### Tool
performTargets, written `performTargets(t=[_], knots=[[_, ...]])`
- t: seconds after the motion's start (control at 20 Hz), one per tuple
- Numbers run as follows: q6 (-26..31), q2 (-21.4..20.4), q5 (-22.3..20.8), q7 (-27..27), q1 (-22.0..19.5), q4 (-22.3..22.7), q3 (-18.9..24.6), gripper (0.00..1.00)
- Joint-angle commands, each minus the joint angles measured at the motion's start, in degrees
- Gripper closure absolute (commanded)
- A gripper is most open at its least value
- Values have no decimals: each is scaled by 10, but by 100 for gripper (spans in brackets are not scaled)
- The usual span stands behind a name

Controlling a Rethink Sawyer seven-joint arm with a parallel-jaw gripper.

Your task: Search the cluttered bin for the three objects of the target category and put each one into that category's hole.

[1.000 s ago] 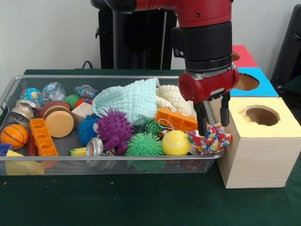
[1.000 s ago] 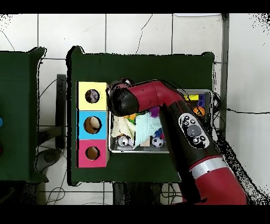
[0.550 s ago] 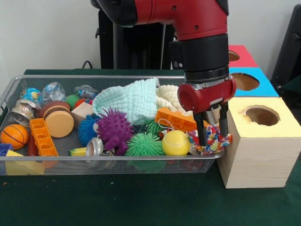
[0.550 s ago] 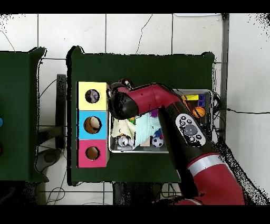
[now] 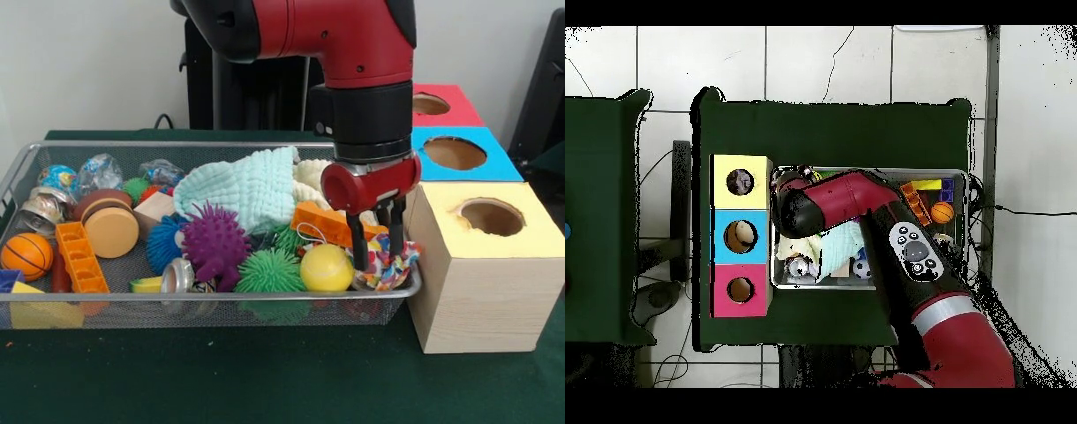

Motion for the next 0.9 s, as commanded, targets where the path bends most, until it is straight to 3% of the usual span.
performTargets(t=[0.05,0.5,0.9], knots=[[23,10,-30,39,12,42,-61,0],[12,24,-13,53,13,55,-76,0],[-12,42,-8,40,-7,59,-55,0]])
